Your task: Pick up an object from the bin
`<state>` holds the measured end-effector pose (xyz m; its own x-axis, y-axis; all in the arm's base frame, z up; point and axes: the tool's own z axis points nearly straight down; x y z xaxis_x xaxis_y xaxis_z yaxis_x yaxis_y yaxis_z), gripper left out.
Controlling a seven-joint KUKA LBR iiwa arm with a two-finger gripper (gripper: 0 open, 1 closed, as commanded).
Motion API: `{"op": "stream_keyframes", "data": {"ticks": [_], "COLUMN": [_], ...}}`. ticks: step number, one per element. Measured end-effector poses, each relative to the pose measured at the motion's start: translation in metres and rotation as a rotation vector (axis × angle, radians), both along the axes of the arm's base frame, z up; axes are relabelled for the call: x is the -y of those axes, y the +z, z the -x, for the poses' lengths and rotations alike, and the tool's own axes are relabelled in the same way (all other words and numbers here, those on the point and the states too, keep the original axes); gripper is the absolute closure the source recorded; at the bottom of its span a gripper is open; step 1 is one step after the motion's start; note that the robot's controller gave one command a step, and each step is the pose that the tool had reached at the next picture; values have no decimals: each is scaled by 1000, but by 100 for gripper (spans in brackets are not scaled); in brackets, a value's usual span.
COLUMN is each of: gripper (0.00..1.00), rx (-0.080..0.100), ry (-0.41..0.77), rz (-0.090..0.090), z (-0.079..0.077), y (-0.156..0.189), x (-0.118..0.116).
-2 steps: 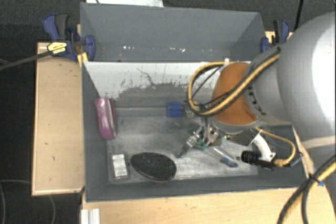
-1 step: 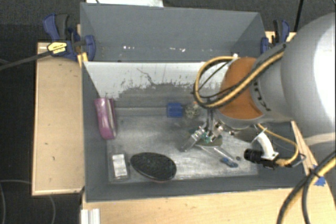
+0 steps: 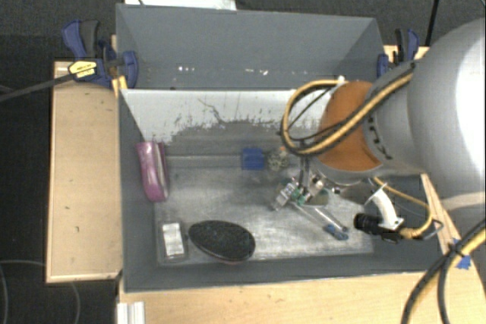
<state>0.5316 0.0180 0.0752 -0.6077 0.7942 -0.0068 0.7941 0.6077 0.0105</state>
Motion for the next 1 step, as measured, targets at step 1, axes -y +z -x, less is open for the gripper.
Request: {"op": "stream_keyframes", "data": {"ticks": [1], "gripper": [100], "rx": [-8], "ry": [7], "rz": [1], "z": [-1], "y": [35], "x": [0]}}
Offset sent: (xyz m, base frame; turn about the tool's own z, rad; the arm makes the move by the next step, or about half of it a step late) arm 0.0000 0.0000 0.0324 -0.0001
